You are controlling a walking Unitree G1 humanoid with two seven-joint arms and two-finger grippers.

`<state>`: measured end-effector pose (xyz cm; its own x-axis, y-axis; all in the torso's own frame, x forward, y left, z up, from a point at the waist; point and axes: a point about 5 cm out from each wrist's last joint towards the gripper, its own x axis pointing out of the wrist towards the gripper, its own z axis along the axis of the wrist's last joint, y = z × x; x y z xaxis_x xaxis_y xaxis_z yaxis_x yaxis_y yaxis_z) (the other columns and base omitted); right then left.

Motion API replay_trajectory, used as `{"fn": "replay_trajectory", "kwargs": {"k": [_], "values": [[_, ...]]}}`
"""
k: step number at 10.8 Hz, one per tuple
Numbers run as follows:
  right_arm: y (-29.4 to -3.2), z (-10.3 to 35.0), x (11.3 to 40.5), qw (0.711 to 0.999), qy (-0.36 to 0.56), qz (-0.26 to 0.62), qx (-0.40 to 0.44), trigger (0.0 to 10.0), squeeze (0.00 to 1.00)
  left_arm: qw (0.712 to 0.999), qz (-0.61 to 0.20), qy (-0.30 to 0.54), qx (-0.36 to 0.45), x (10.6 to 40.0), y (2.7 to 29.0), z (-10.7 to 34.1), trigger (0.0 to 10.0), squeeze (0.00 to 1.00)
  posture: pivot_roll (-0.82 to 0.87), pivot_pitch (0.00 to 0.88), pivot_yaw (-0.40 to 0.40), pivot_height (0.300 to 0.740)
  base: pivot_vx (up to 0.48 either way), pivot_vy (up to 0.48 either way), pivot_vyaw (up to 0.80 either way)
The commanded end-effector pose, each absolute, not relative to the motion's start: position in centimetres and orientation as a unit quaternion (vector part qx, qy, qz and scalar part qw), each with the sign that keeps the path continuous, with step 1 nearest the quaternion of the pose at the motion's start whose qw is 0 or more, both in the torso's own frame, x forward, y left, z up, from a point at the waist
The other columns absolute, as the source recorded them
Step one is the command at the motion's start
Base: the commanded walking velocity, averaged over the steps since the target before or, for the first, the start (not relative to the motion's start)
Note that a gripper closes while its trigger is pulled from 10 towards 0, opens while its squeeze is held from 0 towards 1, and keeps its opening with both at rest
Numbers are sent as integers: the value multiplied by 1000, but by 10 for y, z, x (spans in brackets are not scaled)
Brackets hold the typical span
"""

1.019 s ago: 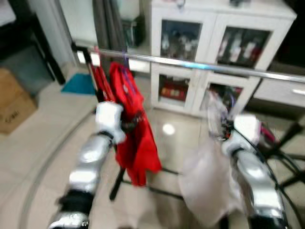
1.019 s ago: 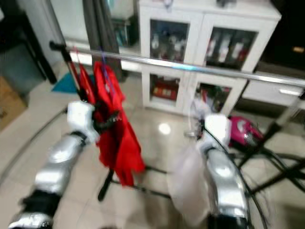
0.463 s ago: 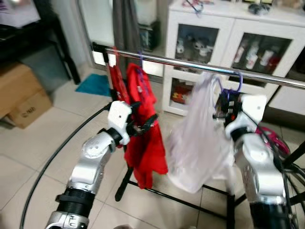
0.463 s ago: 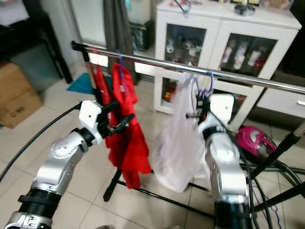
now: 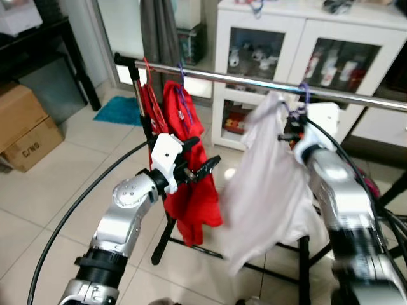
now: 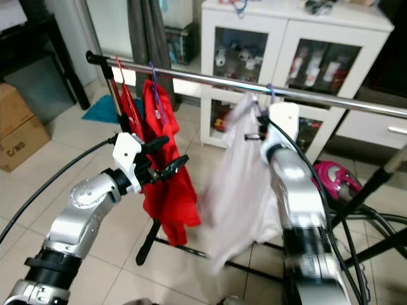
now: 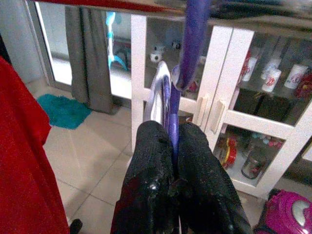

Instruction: Hang hanger

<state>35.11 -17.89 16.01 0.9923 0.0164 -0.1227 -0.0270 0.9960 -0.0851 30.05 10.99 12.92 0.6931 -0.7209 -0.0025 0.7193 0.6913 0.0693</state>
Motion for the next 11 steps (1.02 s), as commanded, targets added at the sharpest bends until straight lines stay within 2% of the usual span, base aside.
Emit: {"fn": "replay_trajectory", "kwargs": {"k": [1,4,6,7,8,9,10,11], "values": [[-184,164,360,996,70,-6,-47,10000,0,913,-406,-15,36,299,107,133,10000,0,38,0,11,740,0,0,0],[-184,169,377,993,108,2,-48,10000,0,911,-410,-4,41,296,108,130,10000,0,44,0,5,740,0,0,0],[-179,157,374,986,153,29,-52,10000,0,910,-412,4,45,295,108,128,10000,0,43,0,4,740,0,0,0],[-178,154,371,986,155,34,-50,10000,298,910,-412,6,45,294,108,127,10000,0,42,0,6,740,0,0,0],[-180,157,366,990,129,45,-46,10000,1000,911,-411,8,46,293,108,126,10000,0,42,0,6,740,0,0,0],[-182,160,361,992,111,49,-37,10000,1000,912,-408,10,46,293,108,125,10000,0,42,0,6,740,0,0,0],[-187,171,342,996,49,72,-22,10000,1000,929,-367,3,53,297,111,124,10000,0,38,0,13,740,0,0,0],[-188,173,332,996,28,83,-17,10000,1000,938,-343,-2,46,299,113,125,10000,0,31,0,20,740,0,0,0]]}}
